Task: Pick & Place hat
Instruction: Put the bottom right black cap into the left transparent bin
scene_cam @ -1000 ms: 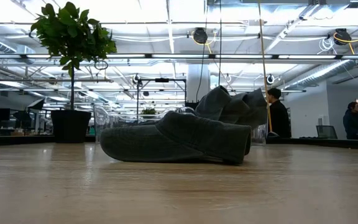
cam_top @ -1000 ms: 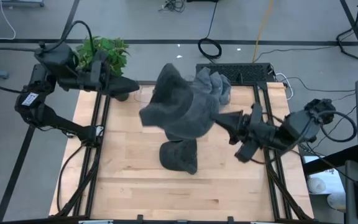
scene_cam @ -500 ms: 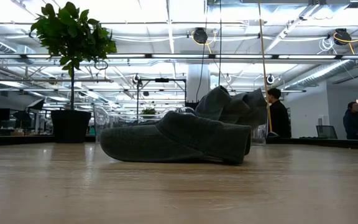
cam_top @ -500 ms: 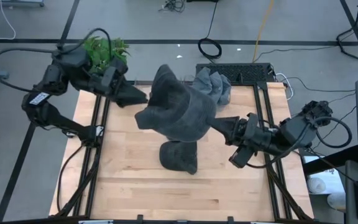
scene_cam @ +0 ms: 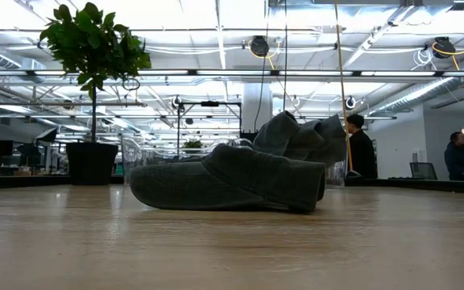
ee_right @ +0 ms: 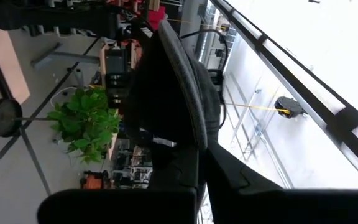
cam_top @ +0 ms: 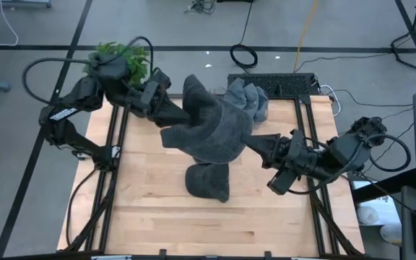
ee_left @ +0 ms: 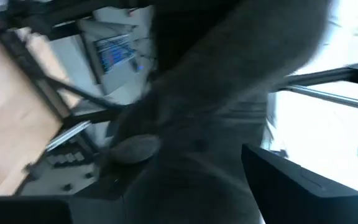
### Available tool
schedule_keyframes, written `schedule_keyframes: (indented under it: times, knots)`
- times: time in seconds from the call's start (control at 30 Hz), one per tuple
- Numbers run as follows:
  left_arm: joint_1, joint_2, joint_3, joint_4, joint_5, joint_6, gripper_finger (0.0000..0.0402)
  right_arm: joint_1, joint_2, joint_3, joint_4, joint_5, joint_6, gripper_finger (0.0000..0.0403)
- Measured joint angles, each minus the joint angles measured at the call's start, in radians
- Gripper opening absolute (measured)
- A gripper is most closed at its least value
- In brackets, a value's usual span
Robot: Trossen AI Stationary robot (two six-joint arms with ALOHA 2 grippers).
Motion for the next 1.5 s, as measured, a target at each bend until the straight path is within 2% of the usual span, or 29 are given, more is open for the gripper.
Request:
schedule_keyframes:
  times: [0.17,0.37,0.43,0.53,0.7,0.73,0.9,1.03,1.17,1.5]
  knots:
    - [0.002,0.001,0.0,-0.067,-0.05,0.031,0.0234,0.001,-0.002,0.0,0.008,0.023,0.0,0.0]
    - [-0.008,0.001,0.0,-0.017,-0.078,0.044,0.0233,0.0,-0.003,0.0,0.008,0.021,0.013,0.0]
    - [-0.013,0.0,0.0,-0.013,-0.08,0.067,0.0221,-0.007,-0.003,0.0,0.003,0.019,0.026,0.0]
    - [-0.013,0.001,0.0,-0.015,-0.07,0.096,0.017,-0.016,-0.004,0.0,-0.028,0.019,0.042,0.0]
    - [-0.014,0.0,0.0,-0.012,-0.057,0.12,0.0034,-0.021,-0.004,0.0,-0.057,0.016,0.083,0.0]
    - [-0.014,0.0,0.0,-0.008,-0.054,0.133,0.0018,-0.021,-0.004,0.0,-0.061,0.016,0.099,0.0]
    - [-0.013,-0.001,0.0,0.048,-0.05,0.216,0.0005,-0.027,-0.004,-0.014,-0.074,0.025,0.224,0.0009]
    - [-0.007,-0.002,0.0,0.124,-0.073,0.268,0.0004,-0.027,-0.004,-0.034,-0.073,0.103,0.363,0.0024]
    - [0.004,-0.009,0.001,0.139,-0.072,0.275,0.0003,-0.027,-0.003,-0.07,-0.066,0.18,0.3,0.001]
    - [0.048,-0.007,0.0,0.106,-0.033,0.221,0.0002,-0.041,-0.005,-0.082,-0.03,0.177,0.197,0.0002]
